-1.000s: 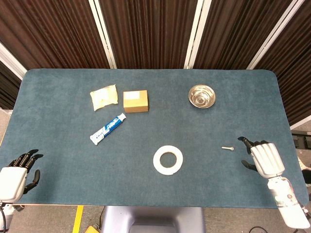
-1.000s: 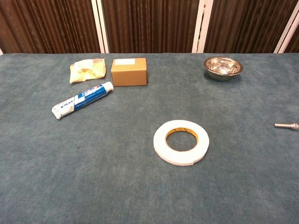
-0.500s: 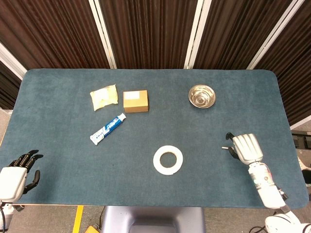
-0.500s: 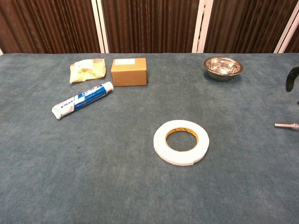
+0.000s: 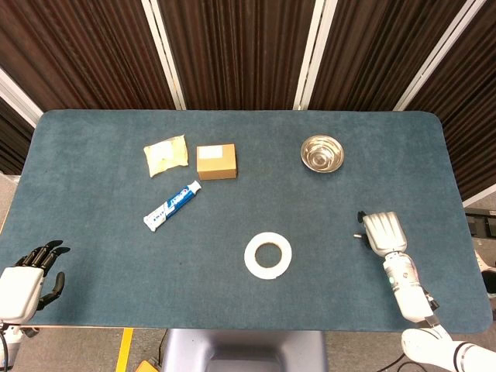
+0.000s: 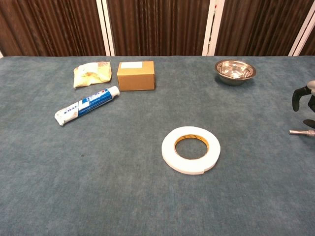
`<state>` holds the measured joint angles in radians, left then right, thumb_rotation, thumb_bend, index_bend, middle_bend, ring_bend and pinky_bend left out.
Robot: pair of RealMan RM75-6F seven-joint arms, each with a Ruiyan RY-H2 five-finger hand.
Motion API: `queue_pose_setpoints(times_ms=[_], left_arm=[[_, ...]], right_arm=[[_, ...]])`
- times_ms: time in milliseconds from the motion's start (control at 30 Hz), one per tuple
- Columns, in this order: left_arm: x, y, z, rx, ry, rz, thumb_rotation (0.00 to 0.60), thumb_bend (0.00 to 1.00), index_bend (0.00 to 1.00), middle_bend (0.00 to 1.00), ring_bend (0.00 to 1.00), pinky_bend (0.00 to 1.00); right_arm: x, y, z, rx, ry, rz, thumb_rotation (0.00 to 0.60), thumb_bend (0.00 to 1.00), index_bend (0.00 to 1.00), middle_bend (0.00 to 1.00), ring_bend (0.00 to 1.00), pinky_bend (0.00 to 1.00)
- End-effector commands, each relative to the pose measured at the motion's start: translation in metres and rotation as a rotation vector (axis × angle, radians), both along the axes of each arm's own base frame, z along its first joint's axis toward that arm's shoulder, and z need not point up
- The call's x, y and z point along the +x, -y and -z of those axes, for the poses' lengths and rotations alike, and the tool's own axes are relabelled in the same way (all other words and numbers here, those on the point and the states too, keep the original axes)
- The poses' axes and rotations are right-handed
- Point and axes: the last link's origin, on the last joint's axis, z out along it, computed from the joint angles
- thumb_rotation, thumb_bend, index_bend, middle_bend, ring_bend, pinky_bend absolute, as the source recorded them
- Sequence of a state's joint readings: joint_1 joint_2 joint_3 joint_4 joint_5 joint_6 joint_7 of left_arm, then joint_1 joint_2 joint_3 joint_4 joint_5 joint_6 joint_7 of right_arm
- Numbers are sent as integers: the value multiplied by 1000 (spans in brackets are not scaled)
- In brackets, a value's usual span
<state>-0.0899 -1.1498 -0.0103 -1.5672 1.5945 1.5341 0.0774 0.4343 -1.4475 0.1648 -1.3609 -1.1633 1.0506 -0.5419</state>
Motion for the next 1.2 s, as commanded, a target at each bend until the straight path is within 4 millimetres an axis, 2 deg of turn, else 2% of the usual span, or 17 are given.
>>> queue_pose_setpoints(times_ms=[33, 667, 1200], left_arm=[[0, 0, 0, 1, 0, 1, 600, 545, 281, 198, 257, 445], [-1, 0, -1, 2, 13, -1, 600, 544, 297, 201, 265, 445], [0, 0, -2, 2, 18, 3, 600, 544, 303, 204, 266, 445]], right_arm=[[-4, 2, 7, 11, -20, 21, 600, 449, 533, 913, 957, 930], [-7, 5, 32, 44, -40, 30, 600, 448, 557, 914, 959, 933], [-7, 7, 38, 38, -39, 19, 600, 448, 601, 933, 977, 956]])
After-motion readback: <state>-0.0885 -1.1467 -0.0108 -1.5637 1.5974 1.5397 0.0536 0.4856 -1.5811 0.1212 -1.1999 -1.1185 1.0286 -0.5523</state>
